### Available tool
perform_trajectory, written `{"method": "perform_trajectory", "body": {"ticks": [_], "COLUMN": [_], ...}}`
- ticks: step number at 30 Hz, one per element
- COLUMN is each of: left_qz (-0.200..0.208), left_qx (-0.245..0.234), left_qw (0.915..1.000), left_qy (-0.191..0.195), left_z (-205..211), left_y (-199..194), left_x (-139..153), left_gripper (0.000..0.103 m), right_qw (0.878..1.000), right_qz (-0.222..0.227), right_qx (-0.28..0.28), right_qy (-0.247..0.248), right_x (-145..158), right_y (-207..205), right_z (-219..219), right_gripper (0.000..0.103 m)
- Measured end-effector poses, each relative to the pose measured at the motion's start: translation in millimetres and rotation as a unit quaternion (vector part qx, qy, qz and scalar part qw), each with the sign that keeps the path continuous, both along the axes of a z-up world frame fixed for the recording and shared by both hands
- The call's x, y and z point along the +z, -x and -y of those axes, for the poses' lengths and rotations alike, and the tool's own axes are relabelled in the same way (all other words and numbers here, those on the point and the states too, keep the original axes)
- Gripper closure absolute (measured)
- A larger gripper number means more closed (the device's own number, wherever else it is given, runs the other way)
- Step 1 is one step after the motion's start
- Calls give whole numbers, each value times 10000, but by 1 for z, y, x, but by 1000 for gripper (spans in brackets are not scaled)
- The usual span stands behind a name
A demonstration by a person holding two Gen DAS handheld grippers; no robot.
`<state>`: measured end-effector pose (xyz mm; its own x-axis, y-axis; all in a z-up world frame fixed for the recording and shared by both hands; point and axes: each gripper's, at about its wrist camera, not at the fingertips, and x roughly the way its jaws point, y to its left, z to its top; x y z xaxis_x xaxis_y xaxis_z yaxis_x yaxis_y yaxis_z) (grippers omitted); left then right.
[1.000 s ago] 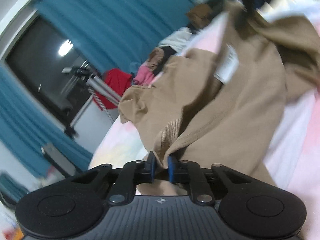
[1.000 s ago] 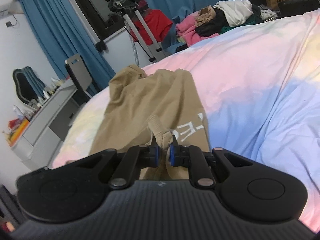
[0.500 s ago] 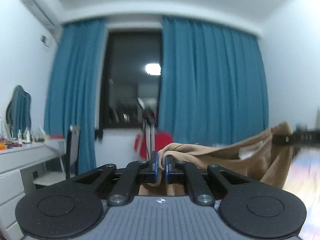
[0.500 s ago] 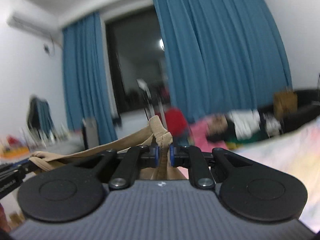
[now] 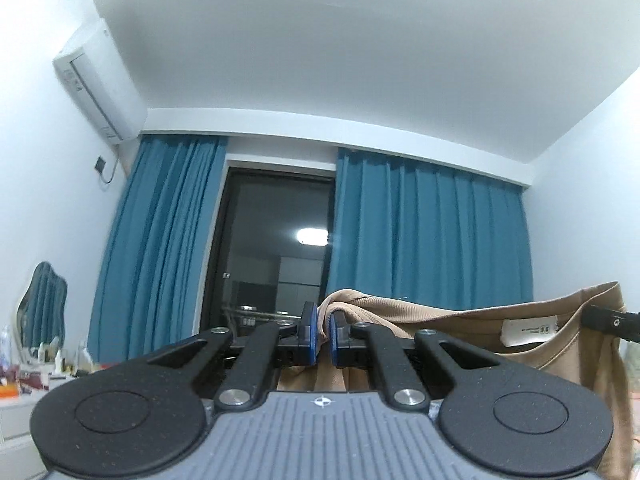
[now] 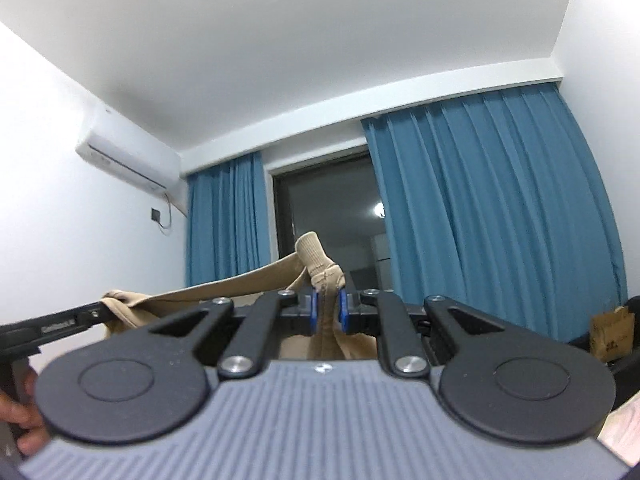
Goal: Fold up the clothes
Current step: 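Lift the T-shirt with both grippers and shake it out in the air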
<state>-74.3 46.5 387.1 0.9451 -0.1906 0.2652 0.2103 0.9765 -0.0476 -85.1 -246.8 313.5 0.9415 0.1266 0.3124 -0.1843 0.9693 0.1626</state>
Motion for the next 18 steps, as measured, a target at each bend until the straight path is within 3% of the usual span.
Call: {"method": "perform_trajectory", "body": {"ticks": [3, 8, 12, 14, 18], "left_qz": [-145, -686, -1332, -1599, -2101], "left_qx": [-13, -32, -5, 161, 584], "left_qw": [9999, 9975, 9911, 9870, 9758], "left_qy": [-93, -136, -25, 32, 165], "left_z": [3, 6, 10, 13, 21], "left_y": [-13, -82, -165, -213, -311], "left_x": [19, 3, -41, -79, -165], "left_gripper": [96, 96, 95, 95, 101], "right_qw": [9999, 9987, 9936, 9893, 9779], "right_qz": [3, -509, -1070, -1378, -1970], "right_qx": [101, 15, -224, -331, -654], "right_qy": [-19, 75, 294, 337, 235], "right_x": [30, 25, -10, -34, -116], "right_y": [4, -52, -129, -174, -276], "right_z": [6, 6, 3, 4, 13], "right_gripper": [89, 89, 89, 89, 89]}}
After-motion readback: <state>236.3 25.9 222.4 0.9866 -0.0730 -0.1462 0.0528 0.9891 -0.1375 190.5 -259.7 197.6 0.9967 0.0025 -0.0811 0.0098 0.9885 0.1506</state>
